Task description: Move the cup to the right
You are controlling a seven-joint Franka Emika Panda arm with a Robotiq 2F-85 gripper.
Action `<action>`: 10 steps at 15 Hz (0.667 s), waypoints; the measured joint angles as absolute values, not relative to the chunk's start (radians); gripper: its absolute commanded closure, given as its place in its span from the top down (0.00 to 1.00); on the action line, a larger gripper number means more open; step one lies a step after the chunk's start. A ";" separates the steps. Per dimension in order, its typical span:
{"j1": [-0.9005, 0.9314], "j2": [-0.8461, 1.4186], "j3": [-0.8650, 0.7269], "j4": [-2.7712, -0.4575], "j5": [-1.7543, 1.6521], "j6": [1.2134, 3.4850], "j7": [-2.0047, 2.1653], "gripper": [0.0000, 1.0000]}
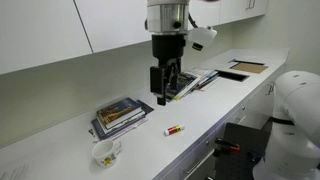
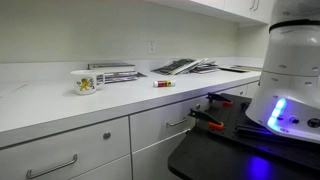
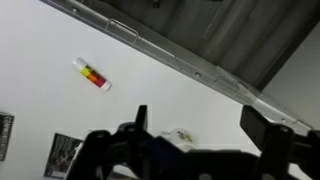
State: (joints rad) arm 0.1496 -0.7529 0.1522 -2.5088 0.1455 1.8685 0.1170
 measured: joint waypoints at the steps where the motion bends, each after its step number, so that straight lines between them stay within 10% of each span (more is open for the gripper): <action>1: 0.150 -0.753 0.152 -2.509 0.146 1.869 0.117 1.00; 10: 0.087 -0.662 0.227 -2.513 0.138 2.016 0.302 1.00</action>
